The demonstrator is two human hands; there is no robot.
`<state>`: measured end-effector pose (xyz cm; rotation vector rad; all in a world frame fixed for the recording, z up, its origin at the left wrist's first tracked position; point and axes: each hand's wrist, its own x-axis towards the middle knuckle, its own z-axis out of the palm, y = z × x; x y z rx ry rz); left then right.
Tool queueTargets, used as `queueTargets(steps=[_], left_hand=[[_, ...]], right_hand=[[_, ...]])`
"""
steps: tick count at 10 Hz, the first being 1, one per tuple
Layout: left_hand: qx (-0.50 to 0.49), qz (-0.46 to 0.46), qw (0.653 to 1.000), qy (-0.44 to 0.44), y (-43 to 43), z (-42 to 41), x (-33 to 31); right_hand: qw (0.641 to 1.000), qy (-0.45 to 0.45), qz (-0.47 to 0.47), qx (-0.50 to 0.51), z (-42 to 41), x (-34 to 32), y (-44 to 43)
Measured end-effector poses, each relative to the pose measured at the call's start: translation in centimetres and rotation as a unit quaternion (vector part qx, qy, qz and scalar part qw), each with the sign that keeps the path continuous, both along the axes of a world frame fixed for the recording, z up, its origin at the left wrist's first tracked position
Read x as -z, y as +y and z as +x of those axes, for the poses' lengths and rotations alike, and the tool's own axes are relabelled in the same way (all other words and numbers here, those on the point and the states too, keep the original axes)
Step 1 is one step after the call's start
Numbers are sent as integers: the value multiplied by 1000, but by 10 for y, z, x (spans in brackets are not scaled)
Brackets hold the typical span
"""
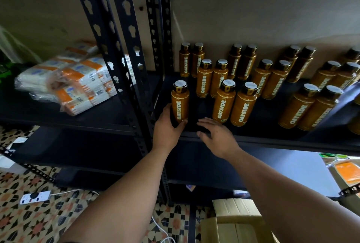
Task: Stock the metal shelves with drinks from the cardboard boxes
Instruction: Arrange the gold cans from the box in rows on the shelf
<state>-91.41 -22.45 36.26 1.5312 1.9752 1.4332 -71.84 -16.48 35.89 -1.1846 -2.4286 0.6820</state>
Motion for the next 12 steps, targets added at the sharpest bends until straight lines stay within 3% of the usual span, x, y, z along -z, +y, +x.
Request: queueTargets(steps=[12], left_hand=[[2,24,999,40,0,-1,3]], right_hand=[[1000,8,5,17,-2,1,-2]])
